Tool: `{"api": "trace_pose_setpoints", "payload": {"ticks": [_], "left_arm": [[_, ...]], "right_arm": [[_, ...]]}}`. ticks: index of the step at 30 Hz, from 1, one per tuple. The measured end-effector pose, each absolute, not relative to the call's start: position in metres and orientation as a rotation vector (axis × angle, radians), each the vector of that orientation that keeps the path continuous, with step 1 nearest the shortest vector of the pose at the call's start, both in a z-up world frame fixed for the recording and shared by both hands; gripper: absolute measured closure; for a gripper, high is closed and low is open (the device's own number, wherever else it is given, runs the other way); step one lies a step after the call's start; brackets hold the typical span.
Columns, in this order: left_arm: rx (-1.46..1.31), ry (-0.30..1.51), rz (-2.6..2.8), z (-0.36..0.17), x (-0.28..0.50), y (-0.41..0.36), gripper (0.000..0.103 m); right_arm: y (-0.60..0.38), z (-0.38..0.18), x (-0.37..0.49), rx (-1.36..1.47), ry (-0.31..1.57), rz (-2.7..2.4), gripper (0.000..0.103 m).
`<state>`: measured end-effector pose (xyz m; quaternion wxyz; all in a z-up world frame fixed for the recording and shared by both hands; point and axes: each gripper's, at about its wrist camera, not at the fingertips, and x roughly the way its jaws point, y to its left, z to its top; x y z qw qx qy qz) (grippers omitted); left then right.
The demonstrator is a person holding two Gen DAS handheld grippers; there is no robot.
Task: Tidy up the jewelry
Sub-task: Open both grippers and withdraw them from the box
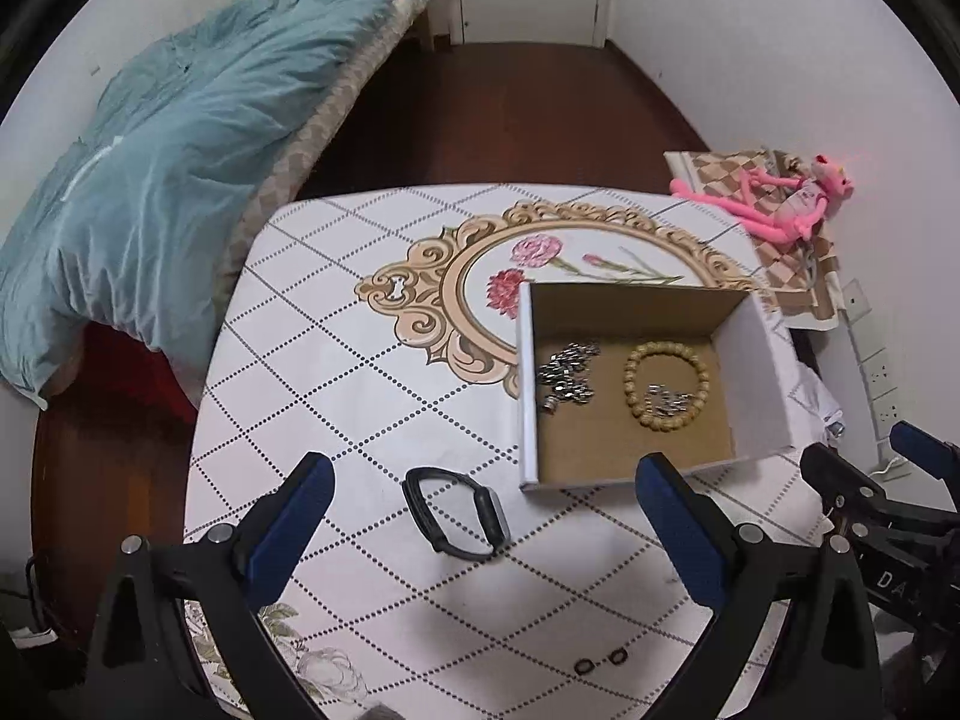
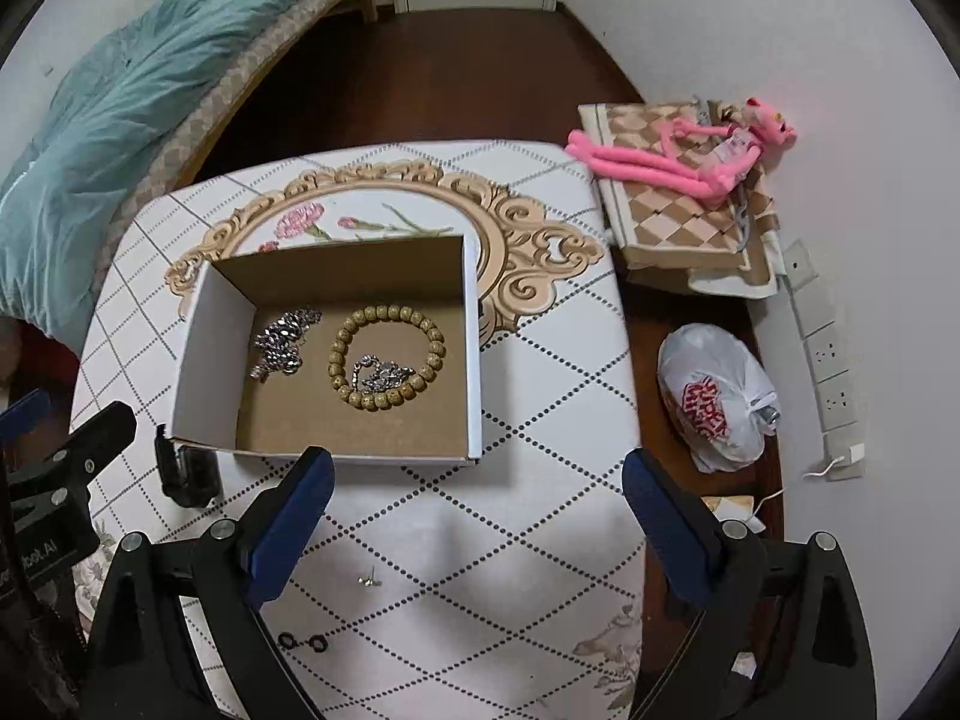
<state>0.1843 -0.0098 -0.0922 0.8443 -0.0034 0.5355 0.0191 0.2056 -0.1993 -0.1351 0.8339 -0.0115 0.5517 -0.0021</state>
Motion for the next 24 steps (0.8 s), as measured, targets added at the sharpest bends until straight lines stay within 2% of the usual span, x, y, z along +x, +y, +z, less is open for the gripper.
{"api": "trace_pose_setpoints", "payload": {"ticks": [17,24], "left_arm": [[-0.033,0.919,0.005,-0.007,0.105,-0.015,0.001],[-0.031,0.914,0.087,-0.025,0.08,-0.001,0.001]], "right_arm": [[-0.208,-0.038,0.116,0.025,0.926,-0.016,0.005],[-0.201,-0.064,0.098,0.045,0.993,0.008,0.005]]}}
